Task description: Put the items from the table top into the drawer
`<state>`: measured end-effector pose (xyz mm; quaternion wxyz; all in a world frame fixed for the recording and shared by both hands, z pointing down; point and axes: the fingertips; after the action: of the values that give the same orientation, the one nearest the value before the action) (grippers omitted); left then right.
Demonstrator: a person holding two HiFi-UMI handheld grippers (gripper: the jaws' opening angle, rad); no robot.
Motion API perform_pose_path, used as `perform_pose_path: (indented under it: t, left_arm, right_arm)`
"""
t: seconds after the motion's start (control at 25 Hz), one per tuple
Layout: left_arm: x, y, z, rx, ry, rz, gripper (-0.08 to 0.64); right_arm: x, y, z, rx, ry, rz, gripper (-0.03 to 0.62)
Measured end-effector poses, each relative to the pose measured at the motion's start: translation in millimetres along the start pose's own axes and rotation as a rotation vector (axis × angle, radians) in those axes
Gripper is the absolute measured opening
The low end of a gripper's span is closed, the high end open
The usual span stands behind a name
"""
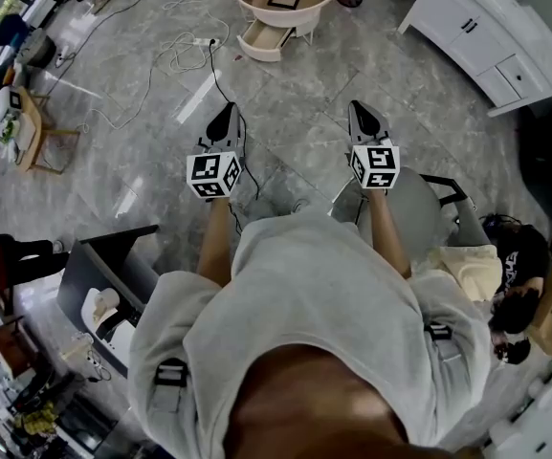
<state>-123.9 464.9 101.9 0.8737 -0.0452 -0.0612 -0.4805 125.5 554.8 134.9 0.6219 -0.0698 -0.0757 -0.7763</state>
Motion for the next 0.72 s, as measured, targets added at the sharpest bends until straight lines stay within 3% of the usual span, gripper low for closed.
perform_pose_path:
  t: [0.44, 0.72]
  left_arm:
    - [48, -1, 7, -0.013, -0.021, -0.006, 0.015]
    - [115, -22, 7, -0.031, -0.021, 0.009, 0.015]
  right_arm:
    - [39, 25, 6, 0.017, -0.018, -0.023, 0.023]
    - [97, 54, 1, 0.011, -0.033, -0.01, 0.023]
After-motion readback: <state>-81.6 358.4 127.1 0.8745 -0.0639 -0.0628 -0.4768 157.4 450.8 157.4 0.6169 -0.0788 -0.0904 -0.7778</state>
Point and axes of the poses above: the fingertips, and each gripper's own axes: x forward along the fingers, y to its right, z out of its underside, and after that the axes turned 12 degrees about -z, right-handed
